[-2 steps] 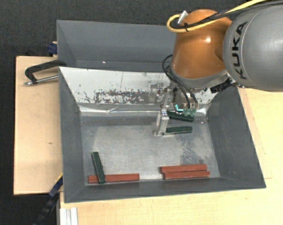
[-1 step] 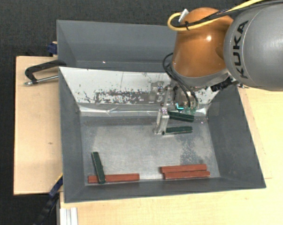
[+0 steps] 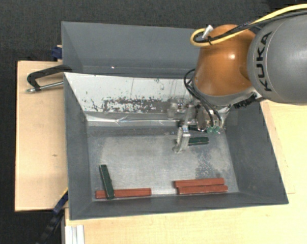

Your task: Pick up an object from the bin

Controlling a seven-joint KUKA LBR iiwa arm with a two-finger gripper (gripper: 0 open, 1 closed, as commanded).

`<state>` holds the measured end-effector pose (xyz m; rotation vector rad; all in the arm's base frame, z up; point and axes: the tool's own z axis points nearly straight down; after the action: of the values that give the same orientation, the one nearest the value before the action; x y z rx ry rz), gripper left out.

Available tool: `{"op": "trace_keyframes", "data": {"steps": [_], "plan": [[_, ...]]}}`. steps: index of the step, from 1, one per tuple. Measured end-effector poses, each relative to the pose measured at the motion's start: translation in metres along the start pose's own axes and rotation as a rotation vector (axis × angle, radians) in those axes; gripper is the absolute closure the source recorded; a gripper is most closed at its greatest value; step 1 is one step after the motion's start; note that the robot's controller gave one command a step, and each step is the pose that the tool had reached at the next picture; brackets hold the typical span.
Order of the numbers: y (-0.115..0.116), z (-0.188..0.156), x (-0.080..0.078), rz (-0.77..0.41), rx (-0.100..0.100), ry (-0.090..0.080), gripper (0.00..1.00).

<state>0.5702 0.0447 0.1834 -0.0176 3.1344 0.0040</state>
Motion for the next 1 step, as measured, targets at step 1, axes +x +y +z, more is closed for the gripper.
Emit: {"op": "trace_keyframes", "data": {"steps": [1], "plan": [[-0.0383,0.0182,-0.0095,0.022,0.001,0.006,0.0]]}}
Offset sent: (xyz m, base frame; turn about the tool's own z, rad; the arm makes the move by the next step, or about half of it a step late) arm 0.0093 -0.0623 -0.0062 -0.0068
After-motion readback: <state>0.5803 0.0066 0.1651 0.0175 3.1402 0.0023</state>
